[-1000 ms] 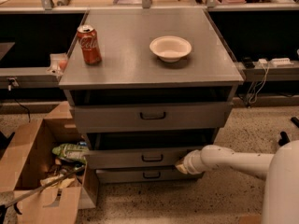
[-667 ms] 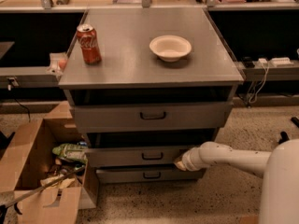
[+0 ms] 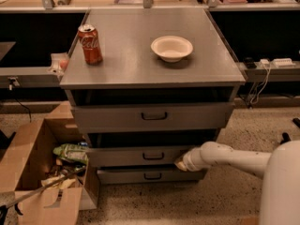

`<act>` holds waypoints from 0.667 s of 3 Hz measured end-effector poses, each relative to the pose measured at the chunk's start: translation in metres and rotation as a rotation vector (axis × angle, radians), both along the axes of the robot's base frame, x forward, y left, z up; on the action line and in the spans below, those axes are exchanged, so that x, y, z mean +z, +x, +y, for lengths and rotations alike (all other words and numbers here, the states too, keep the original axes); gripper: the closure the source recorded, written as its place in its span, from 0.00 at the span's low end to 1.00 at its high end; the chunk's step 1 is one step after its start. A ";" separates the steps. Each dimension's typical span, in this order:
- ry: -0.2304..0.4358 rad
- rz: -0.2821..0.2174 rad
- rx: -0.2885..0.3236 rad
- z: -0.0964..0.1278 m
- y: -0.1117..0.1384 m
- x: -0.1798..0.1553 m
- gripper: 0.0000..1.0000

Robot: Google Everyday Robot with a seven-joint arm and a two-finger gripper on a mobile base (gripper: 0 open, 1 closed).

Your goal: Close middle drawer

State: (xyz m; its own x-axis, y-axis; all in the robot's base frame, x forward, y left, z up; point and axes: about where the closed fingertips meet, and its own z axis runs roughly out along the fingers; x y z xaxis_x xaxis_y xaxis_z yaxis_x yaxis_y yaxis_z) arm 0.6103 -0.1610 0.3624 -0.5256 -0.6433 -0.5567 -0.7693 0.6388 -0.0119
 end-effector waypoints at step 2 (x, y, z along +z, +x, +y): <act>0.002 -0.004 0.002 0.001 -0.001 0.000 1.00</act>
Offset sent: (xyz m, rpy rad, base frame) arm 0.1724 0.0288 0.0172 0.0586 -0.1470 0.0815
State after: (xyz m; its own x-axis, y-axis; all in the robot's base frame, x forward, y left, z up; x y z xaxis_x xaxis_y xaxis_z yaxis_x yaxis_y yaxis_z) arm 0.6097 -0.1604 0.3628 -0.5221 -0.6436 -0.5597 -0.7706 0.6371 -0.0137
